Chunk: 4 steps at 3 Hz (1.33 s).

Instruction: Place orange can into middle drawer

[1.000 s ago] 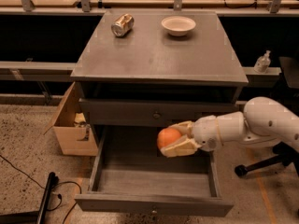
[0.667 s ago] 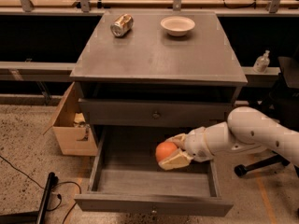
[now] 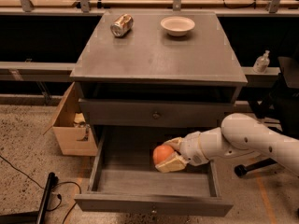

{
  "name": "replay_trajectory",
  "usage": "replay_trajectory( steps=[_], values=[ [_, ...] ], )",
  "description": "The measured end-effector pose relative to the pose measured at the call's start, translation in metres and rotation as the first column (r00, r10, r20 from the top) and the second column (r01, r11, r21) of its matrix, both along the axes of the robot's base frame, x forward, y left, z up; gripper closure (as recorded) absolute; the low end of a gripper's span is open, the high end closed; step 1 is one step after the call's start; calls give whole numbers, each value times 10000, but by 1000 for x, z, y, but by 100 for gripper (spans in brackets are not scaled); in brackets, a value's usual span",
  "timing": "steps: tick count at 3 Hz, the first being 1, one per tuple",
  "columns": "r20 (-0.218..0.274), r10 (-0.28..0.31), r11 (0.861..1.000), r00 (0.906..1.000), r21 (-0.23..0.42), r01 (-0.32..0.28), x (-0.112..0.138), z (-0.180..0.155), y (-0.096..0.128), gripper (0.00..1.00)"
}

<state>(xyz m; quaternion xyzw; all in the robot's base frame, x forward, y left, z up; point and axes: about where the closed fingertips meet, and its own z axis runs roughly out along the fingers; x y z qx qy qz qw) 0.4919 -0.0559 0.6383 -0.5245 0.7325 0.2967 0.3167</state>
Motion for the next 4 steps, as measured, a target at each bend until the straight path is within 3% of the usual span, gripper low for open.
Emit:
replay_trajectory(
  steps=[3, 4],
  values=[
    [-138, 36, 9991, 9999, 417, -30, 24, -140, 57, 100],
    [4, -43, 9993, 10000, 360, 43, 33, -159, 67, 100]
  ],
)
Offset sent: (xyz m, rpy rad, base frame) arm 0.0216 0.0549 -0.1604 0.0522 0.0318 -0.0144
